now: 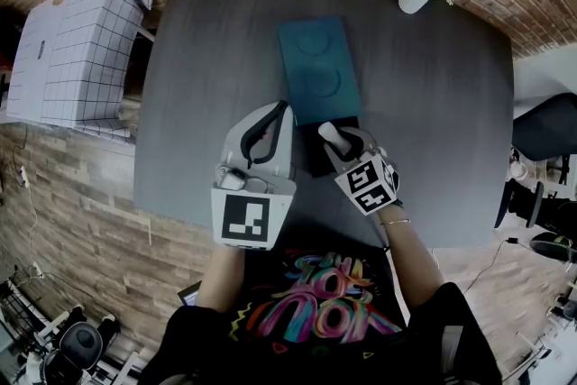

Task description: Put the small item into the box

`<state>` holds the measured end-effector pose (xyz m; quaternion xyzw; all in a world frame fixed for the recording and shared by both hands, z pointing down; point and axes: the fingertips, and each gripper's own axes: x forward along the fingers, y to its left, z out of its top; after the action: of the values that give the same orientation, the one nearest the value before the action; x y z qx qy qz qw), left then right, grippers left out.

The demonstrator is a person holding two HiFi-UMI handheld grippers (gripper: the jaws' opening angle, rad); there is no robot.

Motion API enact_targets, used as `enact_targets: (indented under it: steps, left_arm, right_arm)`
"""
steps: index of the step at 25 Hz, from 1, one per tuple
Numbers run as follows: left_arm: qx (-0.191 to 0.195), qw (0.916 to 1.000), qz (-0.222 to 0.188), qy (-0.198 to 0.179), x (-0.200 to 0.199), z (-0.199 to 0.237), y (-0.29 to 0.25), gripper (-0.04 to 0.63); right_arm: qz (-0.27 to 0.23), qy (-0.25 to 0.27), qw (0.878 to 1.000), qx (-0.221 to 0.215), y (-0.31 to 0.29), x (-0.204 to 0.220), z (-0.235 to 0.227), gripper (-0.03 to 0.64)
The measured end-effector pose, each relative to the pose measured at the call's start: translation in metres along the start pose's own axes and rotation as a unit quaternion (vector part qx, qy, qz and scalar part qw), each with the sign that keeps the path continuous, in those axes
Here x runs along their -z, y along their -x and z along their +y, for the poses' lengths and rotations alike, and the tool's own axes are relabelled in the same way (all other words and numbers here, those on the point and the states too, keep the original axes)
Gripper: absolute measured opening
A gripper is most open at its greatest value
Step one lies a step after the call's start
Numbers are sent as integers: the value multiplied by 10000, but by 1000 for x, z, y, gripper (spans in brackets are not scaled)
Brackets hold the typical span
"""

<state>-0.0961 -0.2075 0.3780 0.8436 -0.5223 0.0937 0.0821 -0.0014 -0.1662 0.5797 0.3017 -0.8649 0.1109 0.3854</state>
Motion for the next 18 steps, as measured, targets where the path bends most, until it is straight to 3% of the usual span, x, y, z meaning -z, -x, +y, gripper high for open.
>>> enact_targets:
  steps: [18]
  left_arm:
    - [-79,9999,-9,89,3,8,1,2]
  right_arm:
    - [714,342,9968,58,-11,14,2,138]
